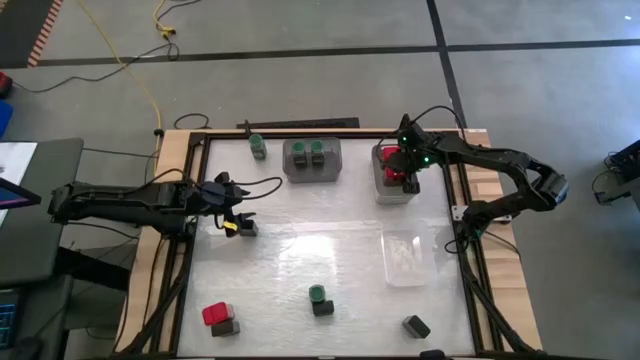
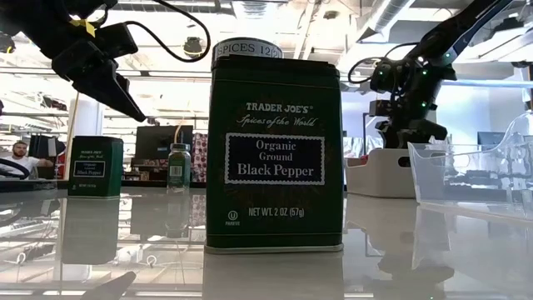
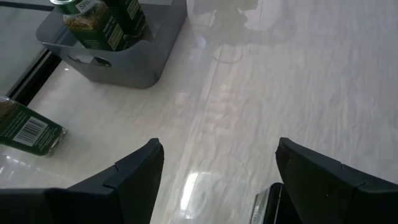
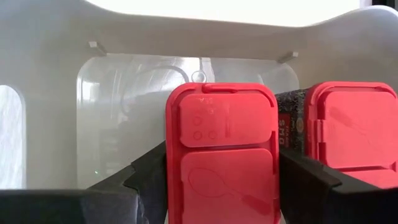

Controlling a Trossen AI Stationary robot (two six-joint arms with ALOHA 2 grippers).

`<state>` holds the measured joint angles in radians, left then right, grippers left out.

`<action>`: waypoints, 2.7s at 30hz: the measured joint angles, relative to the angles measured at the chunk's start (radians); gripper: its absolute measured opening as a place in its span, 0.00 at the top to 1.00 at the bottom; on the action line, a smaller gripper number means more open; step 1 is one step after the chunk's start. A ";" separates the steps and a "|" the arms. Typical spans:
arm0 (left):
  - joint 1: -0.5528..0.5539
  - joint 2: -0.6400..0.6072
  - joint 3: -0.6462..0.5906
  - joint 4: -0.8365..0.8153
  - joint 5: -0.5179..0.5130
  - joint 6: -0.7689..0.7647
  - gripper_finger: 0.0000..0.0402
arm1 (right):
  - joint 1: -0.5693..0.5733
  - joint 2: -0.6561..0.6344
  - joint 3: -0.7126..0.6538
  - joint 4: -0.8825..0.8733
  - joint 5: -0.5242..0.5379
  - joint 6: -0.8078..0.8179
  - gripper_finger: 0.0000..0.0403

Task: Sort spices by type
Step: Put the center red seasoning can into the gray bin, then move the middle left black seasoning can to the center of the table

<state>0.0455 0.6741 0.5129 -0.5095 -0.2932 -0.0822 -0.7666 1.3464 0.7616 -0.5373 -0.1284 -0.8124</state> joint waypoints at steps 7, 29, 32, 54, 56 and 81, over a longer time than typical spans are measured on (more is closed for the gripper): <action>0.000 0.000 0.000 0.000 0.000 0.000 0.26 | 0.002 0.000 0.000 0.000 0.000 0.003 0.34; 0.000 0.000 0.000 0.000 -0.001 0.007 0.26 | 0.001 0.000 0.106 -0.104 -0.001 0.053 0.11; 0.000 0.000 0.000 0.000 -0.001 0.007 0.26 | 0.001 0.000 0.149 -0.173 -0.001 0.062 0.10; 0.000 0.000 0.000 0.001 -0.001 0.024 0.26 | 0.196 -0.314 0.216 -0.269 0.134 0.798 0.12; 0.000 0.000 0.000 0.005 -0.001 0.042 0.26 | 0.259 -0.338 0.216 -0.288 0.218 0.893 0.14; 0.000 0.000 -0.001 0.065 -0.001 -0.105 0.26 | 1.144 -0.028 0.216 -0.296 0.919 1.651 0.22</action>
<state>0.0456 0.6739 0.5121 -0.4447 -0.2939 -0.1871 0.3777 1.3186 0.9771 -0.8329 0.7906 0.8391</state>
